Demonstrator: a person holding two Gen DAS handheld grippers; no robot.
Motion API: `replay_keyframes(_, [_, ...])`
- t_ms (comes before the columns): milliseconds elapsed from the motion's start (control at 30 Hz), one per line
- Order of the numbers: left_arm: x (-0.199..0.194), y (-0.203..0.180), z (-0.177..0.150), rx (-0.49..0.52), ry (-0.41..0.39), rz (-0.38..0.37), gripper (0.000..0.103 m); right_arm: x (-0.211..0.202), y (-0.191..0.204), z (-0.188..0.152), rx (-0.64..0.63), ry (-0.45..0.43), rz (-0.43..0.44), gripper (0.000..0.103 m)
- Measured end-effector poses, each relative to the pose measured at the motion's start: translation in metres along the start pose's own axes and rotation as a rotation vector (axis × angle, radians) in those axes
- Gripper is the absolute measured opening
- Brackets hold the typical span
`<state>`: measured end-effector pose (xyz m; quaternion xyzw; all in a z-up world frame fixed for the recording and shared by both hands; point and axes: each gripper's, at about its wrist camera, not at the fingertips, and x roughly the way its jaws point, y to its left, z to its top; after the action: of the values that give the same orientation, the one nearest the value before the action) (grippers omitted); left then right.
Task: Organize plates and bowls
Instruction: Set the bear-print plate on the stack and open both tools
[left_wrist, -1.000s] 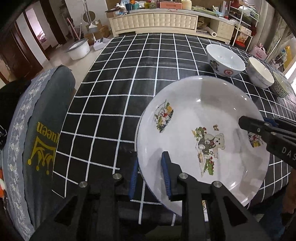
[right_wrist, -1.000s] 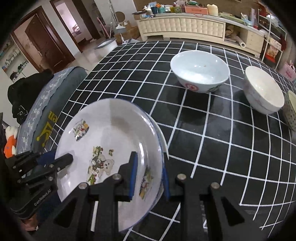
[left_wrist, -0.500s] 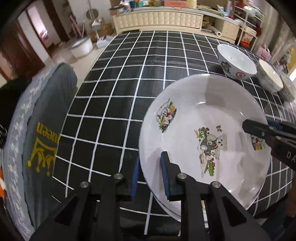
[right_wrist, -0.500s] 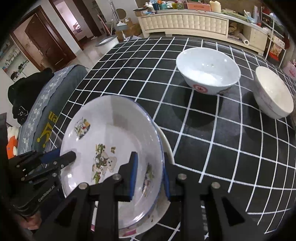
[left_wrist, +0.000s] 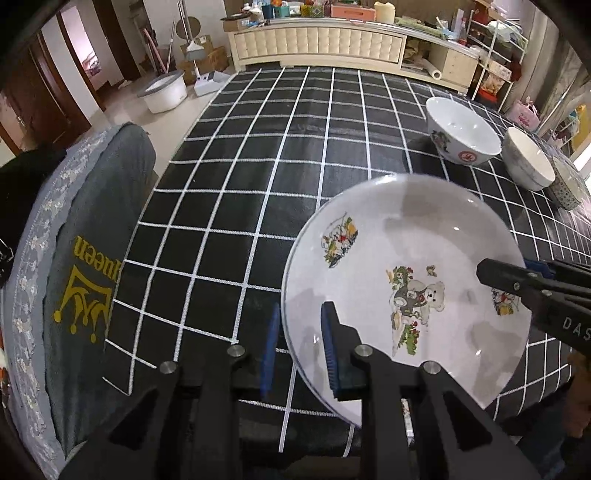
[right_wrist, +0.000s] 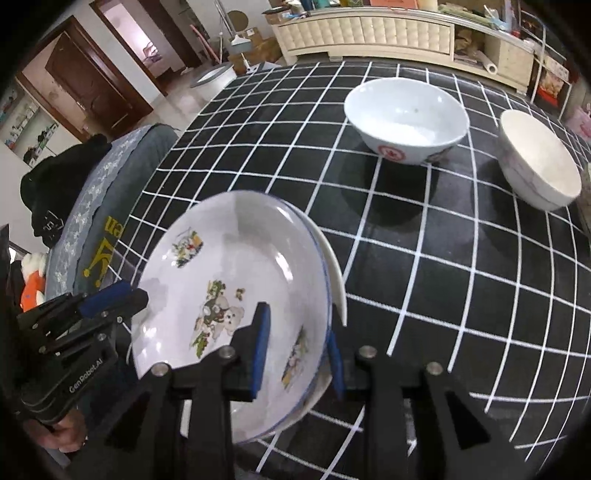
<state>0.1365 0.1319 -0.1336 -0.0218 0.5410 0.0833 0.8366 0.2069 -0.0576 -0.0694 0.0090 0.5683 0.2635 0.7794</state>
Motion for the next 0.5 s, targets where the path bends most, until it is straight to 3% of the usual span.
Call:
replay_keyframes(33, [-0.004, -0.001, 0.0, 0.004, -0.007, 0.005, 0.021, -0.003, 0.001, -0.001, -0.002, -0.006, -0.002, 0.045])
replay_keyframes(67, [-0.007, -0.002, 0.0, 0.006, -0.01, 0.007, 0.021, -0.007, 0.002, -0.001, -0.01, -0.022, -0.022, 0.06])
replay_keyframes(133, [-0.014, -0.004, -0.001, 0.006, -0.02, 0.006, 0.021, -0.018, 0.005, -0.001, -0.027, -0.075, -0.068, 0.071])
replay_keyframes(500, [-0.047, -0.026, 0.003, 0.028, -0.074, -0.039, 0.021, -0.059, -0.006, 0.002, -0.023, -0.134, -0.099, 0.072])
